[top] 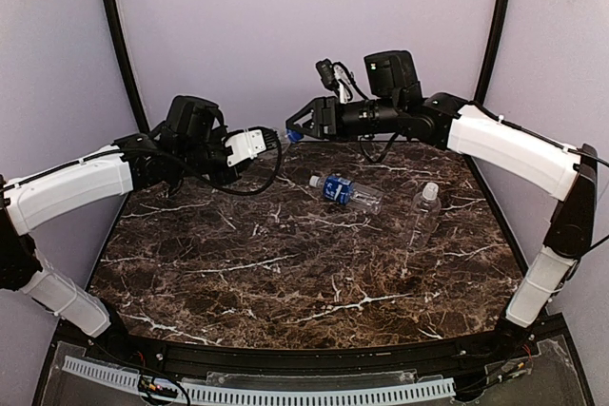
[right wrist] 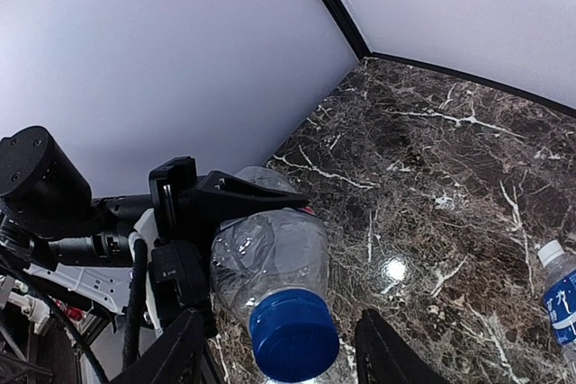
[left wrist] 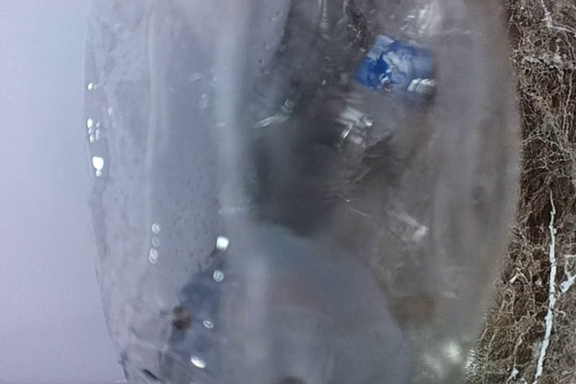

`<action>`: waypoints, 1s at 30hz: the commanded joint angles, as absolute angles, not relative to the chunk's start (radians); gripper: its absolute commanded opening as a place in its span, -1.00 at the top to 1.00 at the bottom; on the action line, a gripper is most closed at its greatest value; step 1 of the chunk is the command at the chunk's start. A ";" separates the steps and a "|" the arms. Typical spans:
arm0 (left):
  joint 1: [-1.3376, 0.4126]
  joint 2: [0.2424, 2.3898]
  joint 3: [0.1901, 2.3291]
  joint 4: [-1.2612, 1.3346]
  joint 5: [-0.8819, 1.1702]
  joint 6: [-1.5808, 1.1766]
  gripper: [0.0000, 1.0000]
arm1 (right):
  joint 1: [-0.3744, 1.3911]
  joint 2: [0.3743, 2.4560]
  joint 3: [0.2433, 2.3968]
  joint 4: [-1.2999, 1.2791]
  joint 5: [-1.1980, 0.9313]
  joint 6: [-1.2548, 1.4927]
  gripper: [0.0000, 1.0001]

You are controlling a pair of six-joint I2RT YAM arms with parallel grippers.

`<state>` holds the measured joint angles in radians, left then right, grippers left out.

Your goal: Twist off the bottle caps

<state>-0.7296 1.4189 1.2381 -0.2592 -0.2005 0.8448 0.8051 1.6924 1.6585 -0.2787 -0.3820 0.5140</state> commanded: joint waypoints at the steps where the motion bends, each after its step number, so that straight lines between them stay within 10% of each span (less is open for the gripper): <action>1: -0.735 1.375 1.215 -0.225 -0.216 0.860 0.44 | 0.807 1.701 1.669 -0.271 -0.406 0.530 -0.14; 14: -0.737 1.366 1.201 -0.203 -0.221 0.874 0.44 | 0.796 1.707 1.640 -0.281 -0.395 0.541 -0.21; 30: -0.737 1.368 1.206 -0.198 -0.213 0.877 0.44 | 0.793 1.749 1.680 -0.269 -0.518 0.519 0.49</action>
